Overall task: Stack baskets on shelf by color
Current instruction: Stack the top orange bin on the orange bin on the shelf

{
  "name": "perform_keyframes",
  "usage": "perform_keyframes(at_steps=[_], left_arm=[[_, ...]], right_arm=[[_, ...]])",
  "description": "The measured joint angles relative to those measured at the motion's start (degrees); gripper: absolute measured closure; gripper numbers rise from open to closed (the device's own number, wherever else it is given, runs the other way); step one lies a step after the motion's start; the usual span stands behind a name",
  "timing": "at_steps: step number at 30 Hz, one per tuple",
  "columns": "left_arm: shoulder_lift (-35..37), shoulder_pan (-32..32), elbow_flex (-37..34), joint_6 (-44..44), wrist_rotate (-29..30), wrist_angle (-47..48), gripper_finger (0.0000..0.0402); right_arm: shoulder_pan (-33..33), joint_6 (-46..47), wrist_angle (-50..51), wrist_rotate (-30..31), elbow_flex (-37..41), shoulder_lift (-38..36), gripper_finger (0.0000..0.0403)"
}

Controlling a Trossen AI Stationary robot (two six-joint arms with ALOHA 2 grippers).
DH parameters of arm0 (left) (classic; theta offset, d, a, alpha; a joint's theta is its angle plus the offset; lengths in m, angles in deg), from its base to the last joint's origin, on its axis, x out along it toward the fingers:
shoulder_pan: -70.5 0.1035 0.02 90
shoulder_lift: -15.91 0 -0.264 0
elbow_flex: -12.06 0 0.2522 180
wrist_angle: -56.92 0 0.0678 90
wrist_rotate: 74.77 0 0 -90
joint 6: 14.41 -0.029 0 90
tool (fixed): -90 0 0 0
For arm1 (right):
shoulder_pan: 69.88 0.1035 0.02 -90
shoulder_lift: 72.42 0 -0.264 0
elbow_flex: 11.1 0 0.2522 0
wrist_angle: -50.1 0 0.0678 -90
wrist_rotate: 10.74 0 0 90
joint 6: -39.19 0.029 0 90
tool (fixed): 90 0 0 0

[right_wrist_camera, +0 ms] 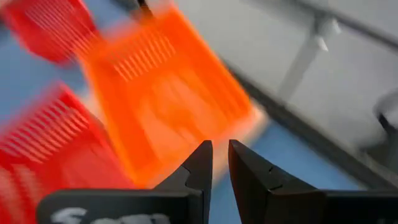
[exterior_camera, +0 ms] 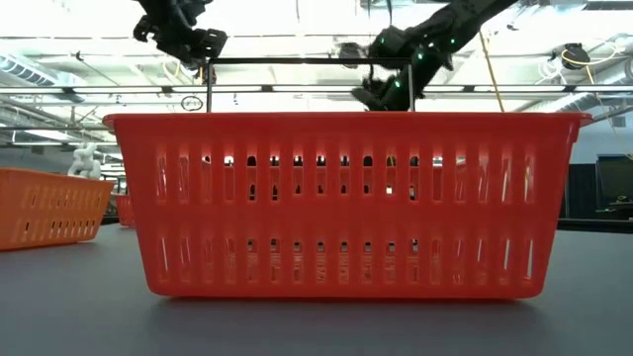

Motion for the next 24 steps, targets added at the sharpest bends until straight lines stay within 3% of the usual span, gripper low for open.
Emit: perform_keyframes(at_steps=[3, 6, 8, 12, 24], left_arm=[[0.0, 0.34, 0.0, 0.31, -6.73, 2.64, 0.0245], [-0.66, 0.65, 0.0, 1.69, -17.87, 4.83, 0.0245], [-1.44, 0.57, -0.05, 0.71, -22.1, 4.13, 0.0245], [-2.31, 0.64, -0.07, 0.1, -22.35, 1.04, 0.0245], [-2.36, 0.6, -0.07, 0.23, -22.23, -3.13, 0.0245]], right_arm=[[-0.04, 0.43, 3.88, 2.1, 1.35, 0.59, 0.0358], [-0.18, 1.66, -3.82, 1.94, 5.56, 0.77, 0.0358], [-0.4, 2.39, -10.94, 1.63, 8.6, 0.83, 0.0358], [-1.63, 3.34, -19.17, 1.55, 12.5, 0.78, 0.0358], [-3.37, 2.03, -24.75, -1.28, 13.98, 4.95, 0.0358]])
